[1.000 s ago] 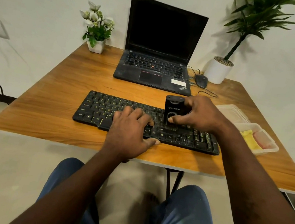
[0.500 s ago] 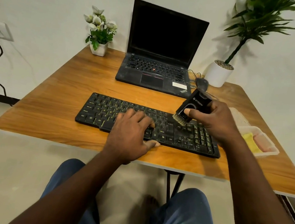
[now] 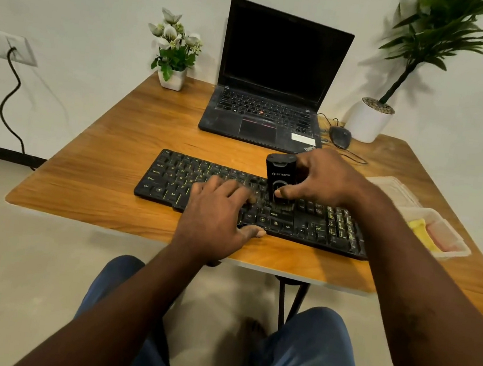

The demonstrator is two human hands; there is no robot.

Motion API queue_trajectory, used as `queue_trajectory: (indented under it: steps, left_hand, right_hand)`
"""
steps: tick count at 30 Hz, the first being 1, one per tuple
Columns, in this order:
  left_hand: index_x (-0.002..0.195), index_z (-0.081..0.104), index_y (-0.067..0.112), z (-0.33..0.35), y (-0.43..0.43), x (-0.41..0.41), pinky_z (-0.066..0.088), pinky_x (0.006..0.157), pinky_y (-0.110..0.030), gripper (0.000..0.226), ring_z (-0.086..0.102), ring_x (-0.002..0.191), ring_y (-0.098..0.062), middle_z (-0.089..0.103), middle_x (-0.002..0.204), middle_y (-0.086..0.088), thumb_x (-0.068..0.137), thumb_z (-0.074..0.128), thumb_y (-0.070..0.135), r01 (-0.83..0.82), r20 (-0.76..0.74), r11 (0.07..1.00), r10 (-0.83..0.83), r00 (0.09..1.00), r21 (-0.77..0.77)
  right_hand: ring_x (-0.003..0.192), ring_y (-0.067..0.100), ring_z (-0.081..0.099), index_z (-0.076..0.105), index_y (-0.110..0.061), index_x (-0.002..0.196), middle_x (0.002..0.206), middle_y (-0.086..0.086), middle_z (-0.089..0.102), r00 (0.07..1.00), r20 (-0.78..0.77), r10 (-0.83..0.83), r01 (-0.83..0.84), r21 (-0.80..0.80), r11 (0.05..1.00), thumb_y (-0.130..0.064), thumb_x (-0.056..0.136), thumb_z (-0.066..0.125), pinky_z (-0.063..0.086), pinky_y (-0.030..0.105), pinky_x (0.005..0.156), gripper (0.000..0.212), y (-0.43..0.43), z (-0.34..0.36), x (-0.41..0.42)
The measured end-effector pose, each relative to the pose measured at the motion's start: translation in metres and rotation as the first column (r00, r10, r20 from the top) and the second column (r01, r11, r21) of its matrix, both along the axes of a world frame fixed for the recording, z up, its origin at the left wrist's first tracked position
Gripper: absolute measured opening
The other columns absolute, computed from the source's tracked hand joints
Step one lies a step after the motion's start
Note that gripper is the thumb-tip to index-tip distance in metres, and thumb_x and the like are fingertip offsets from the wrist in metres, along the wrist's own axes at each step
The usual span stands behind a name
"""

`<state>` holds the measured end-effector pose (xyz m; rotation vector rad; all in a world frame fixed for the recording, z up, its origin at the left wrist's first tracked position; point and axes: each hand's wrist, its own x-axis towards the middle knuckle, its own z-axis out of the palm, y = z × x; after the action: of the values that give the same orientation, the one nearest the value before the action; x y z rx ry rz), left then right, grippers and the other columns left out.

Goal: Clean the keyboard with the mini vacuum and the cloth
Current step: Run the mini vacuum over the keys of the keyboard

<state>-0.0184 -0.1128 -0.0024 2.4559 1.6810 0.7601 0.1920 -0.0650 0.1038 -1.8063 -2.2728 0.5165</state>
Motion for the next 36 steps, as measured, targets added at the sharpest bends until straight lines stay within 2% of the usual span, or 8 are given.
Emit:
queue_trajectory:
  steps: [6, 9, 13, 16, 19, 27, 31, 36]
  left_hand:
    - [0.135, 0.052, 0.035, -0.002, -0.001, -0.001, 0.033, 0.107, -0.044, 0.069, 0.041, 0.127, -0.018, 0.055, 0.133, 0.009, 0.082, 0.057, 0.079, -0.005, -0.01, 1.0, 0.005, 1.0, -0.004]
    - [0.134, 0.052, 0.036, -0.002, -0.001, -0.001, 0.033, 0.107, -0.044, 0.068, 0.04, 0.128, -0.017, 0.054, 0.133, 0.009, 0.082, 0.056, 0.08, -0.003, -0.01, 1.0, 0.003, 1.0, -0.003]
    - [0.134, 0.052, 0.037, -0.002, -0.001, -0.001, 0.033, 0.107, -0.044, 0.067, 0.04, 0.128, -0.017, 0.054, 0.134, 0.01, 0.082, 0.058, 0.079, -0.001, 0.006, 1.0, 0.001, 1.0, -0.009]
    - [0.131, 0.052, 0.038, -0.002, 0.0, -0.001, 0.034, 0.106, -0.043, 0.065, 0.04, 0.126, -0.016, 0.054, 0.131, 0.011, 0.082, 0.057, 0.079, -0.002, 0.011, 1.0, 0.002, 1.0, -0.009]
    - [0.13, 0.053, 0.037, -0.003, -0.001, -0.001, 0.034, 0.106, -0.042, 0.066, 0.041, 0.124, -0.015, 0.055, 0.129, 0.012, 0.08, 0.06, 0.08, -0.002, 0.036, 1.0, 0.002, 0.999, -0.008]
    - [0.136, 0.044, 0.032, -0.003, -0.001, 0.0, 0.032, 0.101, -0.039, 0.081, 0.041, 0.119, -0.013, 0.057, 0.124, 0.015, 0.073, 0.071, 0.076, -0.025, 0.119, 0.999, 0.029, 0.992, -0.034]
    - [0.138, 0.042, 0.031, -0.004, 0.001, 0.0, 0.033, 0.101, -0.039, 0.085, 0.042, 0.117, -0.013, 0.057, 0.121, 0.016, 0.072, 0.07, 0.078, -0.031, 0.124, 0.999, 0.035, 0.992, -0.04]
    - [0.139, 0.041, 0.031, -0.004, 0.001, 0.0, 0.033, 0.103, -0.041, 0.087, 0.043, 0.12, -0.015, 0.057, 0.125, 0.014, 0.072, 0.07, 0.078, -0.035, 0.122, 0.998, 0.04, 0.992, -0.045]
  right_hand:
    - [0.077, 0.007, 0.068, 0.07, -0.025, 0.101, 0.086, -0.009, 0.071, 1.0, -0.008, 0.024, -0.025, -0.045, 0.999, -0.032, 0.077, 0.088, 0.05, 0.022, 0.062, 0.031, 0.001, 0.001, 0.0]
    - [0.082, 0.006, 0.069, 0.071, -0.022, 0.108, 0.087, -0.014, 0.069, 0.998, -0.055, -0.003, 0.005, 0.035, 0.999, -0.031, 0.077, 0.088, 0.051, 0.021, 0.066, 0.036, 0.001, -0.002, 0.0]
    - [0.07, 0.004, 0.068, 0.069, -0.025, 0.091, 0.081, -0.008, 0.072, 0.997, -0.059, 0.047, -0.052, -0.095, 0.994, -0.03, 0.078, 0.088, 0.046, 0.02, 0.06, 0.024, -0.001, 0.004, 0.006]
    - [0.072, 0.004, 0.068, 0.069, -0.021, 0.092, 0.082, -0.008, 0.072, 0.973, -0.229, -0.015, 0.022, 0.025, 0.999, -0.03, 0.079, 0.087, 0.046, 0.014, 0.06, 0.024, 0.002, 0.015, 0.02]
    - [0.076, -0.001, 0.064, 0.069, -0.021, 0.1, 0.087, -0.014, 0.068, 0.97, -0.238, -0.056, 0.103, 0.188, 0.977, -0.032, 0.08, 0.087, 0.041, 0.004, 0.055, 0.029, 0.007, 0.009, 0.018]
    - [0.091, 0.008, 0.069, 0.07, -0.018, 0.119, 0.105, -0.008, 0.073, 0.996, -0.093, 0.011, 0.0, 0.119, 0.993, -0.033, 0.079, 0.087, 0.057, 0.022, 0.073, 0.046, 0.012, -0.016, -0.018]
    - [0.08, 0.009, 0.07, 0.069, -0.025, 0.099, 0.091, -0.007, 0.073, 0.994, -0.094, 0.054, -0.062, -0.079, 0.995, -0.03, 0.077, 0.088, 0.05, 0.021, 0.062, 0.03, 0.012, -0.002, -0.015]
    - [0.082, 0.004, 0.066, 0.071, -0.02, 0.113, 0.09, -0.013, 0.069, 0.999, -0.052, 0.016, -0.015, 0.032, 0.999, -0.034, 0.079, 0.088, 0.051, 0.021, 0.067, 0.041, 0.009, -0.006, -0.016]
